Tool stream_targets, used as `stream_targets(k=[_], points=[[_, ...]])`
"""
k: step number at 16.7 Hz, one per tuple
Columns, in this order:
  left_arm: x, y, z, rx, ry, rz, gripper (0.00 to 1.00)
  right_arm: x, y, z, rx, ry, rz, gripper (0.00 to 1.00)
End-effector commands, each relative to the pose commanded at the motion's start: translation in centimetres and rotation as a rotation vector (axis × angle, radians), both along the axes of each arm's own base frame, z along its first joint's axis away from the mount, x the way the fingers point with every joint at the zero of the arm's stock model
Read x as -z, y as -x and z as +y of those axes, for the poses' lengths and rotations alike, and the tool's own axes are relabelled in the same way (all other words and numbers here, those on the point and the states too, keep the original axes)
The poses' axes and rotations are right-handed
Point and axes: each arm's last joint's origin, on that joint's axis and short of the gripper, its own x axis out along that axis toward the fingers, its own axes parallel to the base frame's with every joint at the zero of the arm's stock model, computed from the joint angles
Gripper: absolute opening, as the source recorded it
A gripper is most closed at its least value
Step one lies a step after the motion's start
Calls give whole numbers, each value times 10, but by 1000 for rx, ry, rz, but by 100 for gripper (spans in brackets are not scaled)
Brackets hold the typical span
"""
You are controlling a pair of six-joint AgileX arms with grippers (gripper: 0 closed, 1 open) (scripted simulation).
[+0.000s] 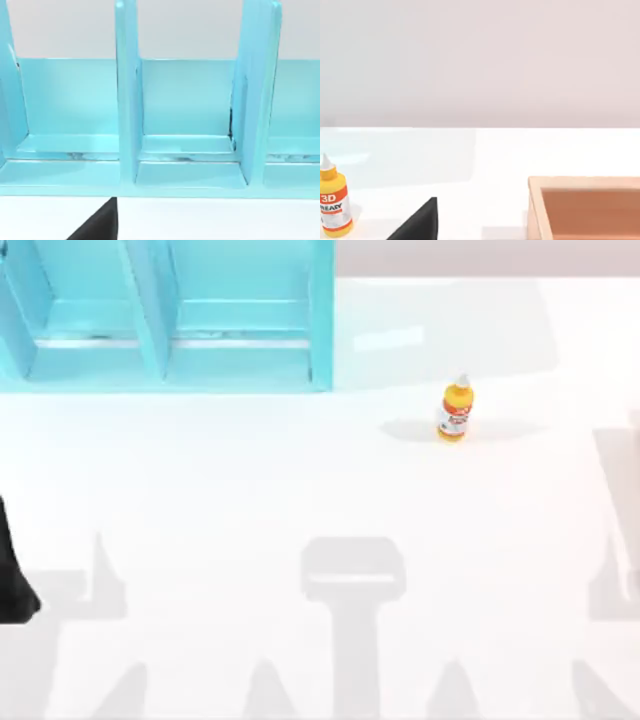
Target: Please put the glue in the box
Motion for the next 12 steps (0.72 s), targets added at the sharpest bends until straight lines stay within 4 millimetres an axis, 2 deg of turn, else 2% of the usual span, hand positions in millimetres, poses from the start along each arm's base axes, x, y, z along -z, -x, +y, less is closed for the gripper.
stream_targets(k=[3, 6, 9, 12], points=[[0, 0, 0, 0, 0, 0, 100, -1, 0, 0, -4, 6, 6, 100], [0, 0, 0, 0, 0, 0, 100, -15, -2, 1, -39, 62, 60, 100], [0, 0, 0, 0, 0, 0, 100, -41, -10, 3, -119, 167, 162, 100], [0, 0, 0, 0, 0, 0, 100, -74, -31, 5, -246, 293, 287, 100]])
